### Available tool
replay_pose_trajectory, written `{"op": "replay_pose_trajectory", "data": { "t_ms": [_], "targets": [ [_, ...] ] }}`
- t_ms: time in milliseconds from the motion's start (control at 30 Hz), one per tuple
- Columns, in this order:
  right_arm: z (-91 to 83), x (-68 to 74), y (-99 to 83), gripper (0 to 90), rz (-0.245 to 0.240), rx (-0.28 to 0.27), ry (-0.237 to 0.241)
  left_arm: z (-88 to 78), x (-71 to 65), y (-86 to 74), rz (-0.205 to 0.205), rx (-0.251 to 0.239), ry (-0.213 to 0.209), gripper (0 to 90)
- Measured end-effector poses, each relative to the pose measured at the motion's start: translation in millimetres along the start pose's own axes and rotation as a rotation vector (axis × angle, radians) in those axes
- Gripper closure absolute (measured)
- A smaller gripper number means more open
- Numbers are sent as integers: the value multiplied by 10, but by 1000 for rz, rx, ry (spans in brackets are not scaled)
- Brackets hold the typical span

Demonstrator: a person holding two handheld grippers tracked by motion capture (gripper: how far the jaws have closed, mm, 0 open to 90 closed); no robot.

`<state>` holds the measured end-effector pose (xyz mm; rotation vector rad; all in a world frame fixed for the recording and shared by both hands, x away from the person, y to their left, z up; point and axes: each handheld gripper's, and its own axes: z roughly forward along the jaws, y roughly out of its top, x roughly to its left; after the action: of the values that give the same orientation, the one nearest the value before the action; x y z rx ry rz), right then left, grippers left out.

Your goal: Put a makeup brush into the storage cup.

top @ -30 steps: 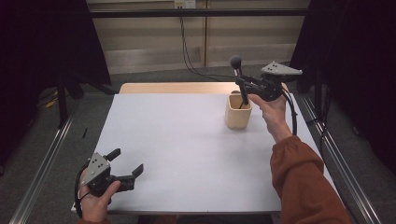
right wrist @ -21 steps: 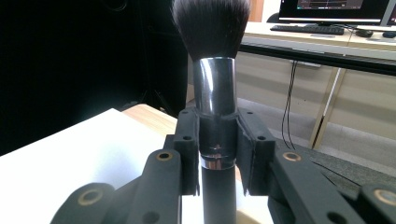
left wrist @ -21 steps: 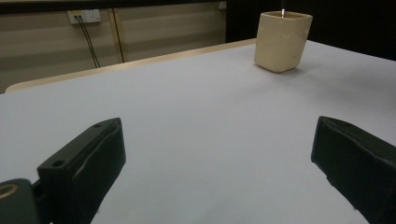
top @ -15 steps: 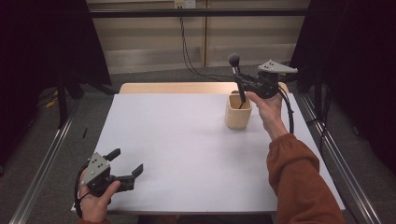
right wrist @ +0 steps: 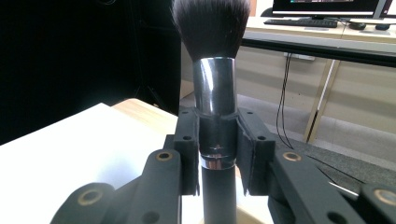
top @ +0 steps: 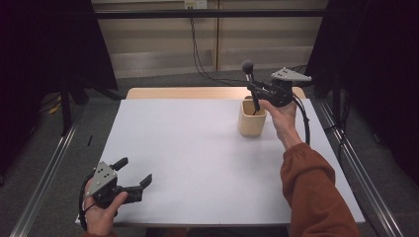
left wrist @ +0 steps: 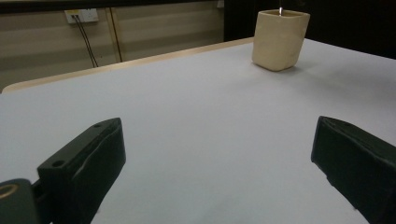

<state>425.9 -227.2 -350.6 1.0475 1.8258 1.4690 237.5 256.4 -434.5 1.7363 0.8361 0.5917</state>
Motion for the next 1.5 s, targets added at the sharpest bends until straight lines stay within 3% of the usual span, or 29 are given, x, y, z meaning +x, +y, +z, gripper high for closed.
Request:
{"op": "replay_pose_trajectory", "data": {
  "t_ms": [667,933,1500],
  "targets": [
    [45,-129,-197,722,26,14,-35,6,-3,-2,3,7,-10,31],
    [40,-148,-358,722,45,28,-23,13,-8,-2,3,10,-15,31],
    [50,-172,-488,721,55,61,-19,9,-3,-1,3,9,-11,31]
  ]
}}
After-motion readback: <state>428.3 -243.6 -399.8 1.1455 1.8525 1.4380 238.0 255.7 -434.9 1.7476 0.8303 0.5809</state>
